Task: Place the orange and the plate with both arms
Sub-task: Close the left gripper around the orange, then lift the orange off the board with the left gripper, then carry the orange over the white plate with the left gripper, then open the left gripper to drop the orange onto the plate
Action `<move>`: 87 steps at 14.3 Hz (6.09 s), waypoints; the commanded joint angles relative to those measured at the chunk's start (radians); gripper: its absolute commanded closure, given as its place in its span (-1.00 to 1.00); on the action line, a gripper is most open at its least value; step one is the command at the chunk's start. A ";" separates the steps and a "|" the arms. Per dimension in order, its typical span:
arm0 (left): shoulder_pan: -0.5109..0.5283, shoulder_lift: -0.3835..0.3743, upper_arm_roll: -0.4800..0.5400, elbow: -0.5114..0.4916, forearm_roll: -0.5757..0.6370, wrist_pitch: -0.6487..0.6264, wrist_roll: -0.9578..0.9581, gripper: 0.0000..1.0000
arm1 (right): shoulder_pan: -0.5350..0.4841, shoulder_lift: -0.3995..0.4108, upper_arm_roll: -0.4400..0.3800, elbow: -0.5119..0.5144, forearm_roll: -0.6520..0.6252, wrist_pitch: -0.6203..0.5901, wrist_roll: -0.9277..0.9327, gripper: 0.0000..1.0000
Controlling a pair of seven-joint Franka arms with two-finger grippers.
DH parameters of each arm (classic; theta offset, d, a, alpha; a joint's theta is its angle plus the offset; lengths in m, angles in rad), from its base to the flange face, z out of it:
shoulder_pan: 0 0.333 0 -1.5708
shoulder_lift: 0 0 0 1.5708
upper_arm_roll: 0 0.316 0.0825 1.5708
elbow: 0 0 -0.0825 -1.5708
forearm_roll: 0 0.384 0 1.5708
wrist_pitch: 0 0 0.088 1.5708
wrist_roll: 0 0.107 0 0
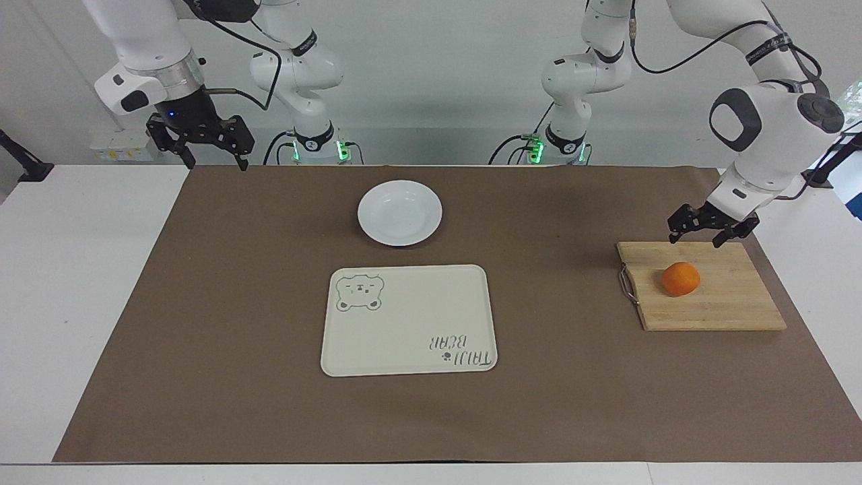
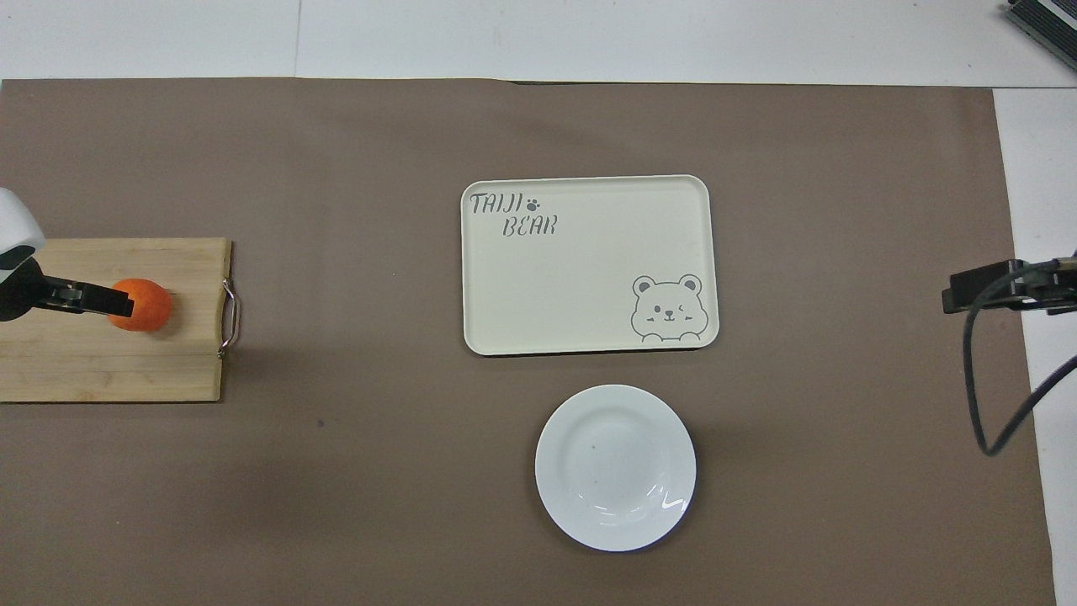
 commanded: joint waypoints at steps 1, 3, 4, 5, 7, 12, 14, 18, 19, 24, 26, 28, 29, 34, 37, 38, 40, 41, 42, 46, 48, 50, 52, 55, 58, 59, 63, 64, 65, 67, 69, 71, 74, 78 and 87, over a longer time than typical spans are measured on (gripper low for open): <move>0.024 0.035 -0.008 -0.037 0.008 0.095 0.054 -1.00 | -0.008 -0.007 0.003 -0.007 0.015 -0.009 -0.028 -1.00; 0.024 0.063 -0.008 -0.051 0.008 0.139 0.056 -1.00 | -0.008 -0.007 0.003 -0.007 0.015 -0.009 -0.028 -1.00; 0.024 0.076 -0.008 -0.054 0.008 0.155 0.056 -1.00 | -0.008 -0.007 0.003 -0.007 0.015 -0.009 -0.028 -1.00; 0.026 0.090 -0.008 -0.054 0.008 0.171 0.060 -1.00 | -0.008 -0.007 0.003 -0.007 0.015 -0.009 -0.028 -1.00; 0.035 0.124 -0.008 -0.059 0.008 0.195 0.090 -1.00 | -0.008 -0.007 0.003 -0.007 0.015 -0.009 -0.028 -1.00; 0.035 0.147 -0.008 -0.136 0.008 0.315 0.094 -1.00 | -0.008 -0.007 0.003 -0.007 0.015 -0.009 -0.028 -1.00; 0.033 0.155 -0.008 -0.140 0.008 0.345 0.120 0.05 | -0.008 -0.007 0.003 -0.007 0.015 -0.009 -0.028 -1.00; 0.032 0.158 -0.008 -0.105 0.008 0.328 0.125 1.00 | -0.008 -0.007 0.003 -0.007 0.015 -0.009 -0.028 -1.00; 0.029 0.155 -0.008 -0.090 0.008 0.305 0.122 1.00 | -0.008 -0.007 0.003 -0.007 0.015 -0.009 -0.028 -1.00; 0.015 0.139 -0.019 0.054 0.002 0.097 -0.010 1.00 | -0.008 -0.007 0.003 -0.007 0.015 -0.009 -0.028 -1.00; -0.013 0.120 -0.017 0.108 0.003 0.010 -0.092 1.00 | -0.008 -0.007 0.003 -0.007 0.015 -0.009 -0.028 -1.00; -0.037 0.113 -0.017 0.181 0.011 -0.095 -0.171 1.00 | -0.008 -0.007 0.003 -0.007 0.015 -0.009 -0.028 -1.00; -0.062 0.110 -0.017 0.223 0.015 -0.151 -0.236 1.00 | -0.008 -0.007 0.003 -0.007 0.015 -0.009 -0.028 -1.00; -0.132 0.055 -0.022 0.372 0.032 -0.397 -0.445 1.00 | -0.008 -0.007 0.003 -0.007 0.015 -0.009 -0.028 -1.00; -0.172 -0.003 -0.021 0.374 0.031 -0.450 -0.464 1.00 | -0.008 -0.007 0.003 -0.007 0.015 -0.009 -0.028 -1.00; -0.181 -0.017 -0.024 0.372 0.032 -0.456 -0.464 1.00 | -0.008 -0.007 0.003 -0.007 0.015 -0.009 -0.028 -1.00; -0.215 -0.028 -0.028 0.364 0.031 -0.467 -0.466 1.00 | -0.008 -0.007 0.003 -0.007 0.015 -0.009 -0.028 -1.00; -0.238 -0.035 -0.033 0.351 0.031 -0.453 -0.466 1.00 | -0.008 -0.007 0.003 -0.007 0.015 -0.009 -0.028 -1.00; -0.266 -0.035 -0.033 0.345 0.031 -0.447 -0.472 1.00 | -0.008 -0.007 0.003 -0.007 0.015 -0.009 -0.028 -1.00; -0.387 -0.035 -0.037 0.289 0.020 -0.379 -0.516 1.00 | -0.008 -0.007 0.003 -0.007 0.015 -0.009 -0.028 -1.00; -0.450 -0.035 -0.037 0.263 0.008 -0.336 -0.516 1.00 | -0.008 -0.007 0.003 -0.007 0.015 -0.009 -0.028 -1.00; -0.528 -0.035 -0.037 0.193 -0.007 -0.260 -0.518 1.00 | -0.008 -0.007 0.003 -0.007 0.015 -0.009 -0.028 -1.00; -0.606 -0.026 -0.037 0.133 -0.009 -0.163 -0.553 1.00 | -0.008 -0.007 0.003 -0.007 0.015 -0.009 -0.028 -1.00; -0.712 0.003 -0.037 0.049 -0.009 -0.045 -0.648 1.00 | -0.008 -0.007 0.003 -0.007 0.015 -0.009 -0.028 -1.00; -0.827 0.053 -0.037 0.009 -0.009 0.093 -0.833 1.00 | -0.008 -0.007 0.003 -0.007 0.015 -0.009 -0.028 -1.00; -0.858 0.069 -0.037 0.009 -0.009 0.110 -0.876 1.00 | -0.008 -0.007 0.003 -0.007 0.015 -0.009 -0.028 -1.00; -0.941 0.132 -0.037 -0.002 -0.009 0.210 -1.016 1.00 | -0.009 -0.007 0.000 -0.007 0.017 -0.007 -0.028 -1.00; -0.961 0.147 -0.037 -0.002 -0.009 0.234 -1.048 1.00 | -0.009 -0.007 0.000 -0.007 0.015 -0.006 -0.028 -1.00; -0.990 0.171 -0.036 -0.002 -0.009 0.254 -1.079 1.00 | -0.008 -0.007 0.001 -0.007 0.017 -0.008 -0.028 -1.00; -1.024 0.190 -0.036 -0.010 -0.009 0.303 -1.145 1.00 | -0.009 -0.007 0.001 -0.007 0.017 -0.012 -0.028 -1.00; -1.062 0.199 -0.036 -0.019 -0.009 0.311 -1.182 1.00 | -0.008 -0.009 0.001 -0.009 0.018 -0.008 -0.023 -1.00; -1.103 0.213 -0.036 -0.036 -0.009 0.340 -1.237 1.00 | -0.008 -0.007 0.001 -0.009 0.020 0.003 -0.015 -1.00; -1.103 0.215 -0.036 -0.062 -0.009 0.399 -1.260 -0.99 | -0.009 -0.009 0.001 -0.020 0.020 0.046 -0.012 -1.00; -1.108 0.213 -0.034 -0.048 -0.007 0.393 -1.337 -1.00 | -0.009 -0.007 0.001 -0.017 0.017 0.051 -0.014 -1.00; -0.868 0.089 -0.027 0.109 -0.006 0.121 -1.212 -1.00 | -0.008 -0.016 0.000 -0.041 0.020 0.061 -0.025 -1.00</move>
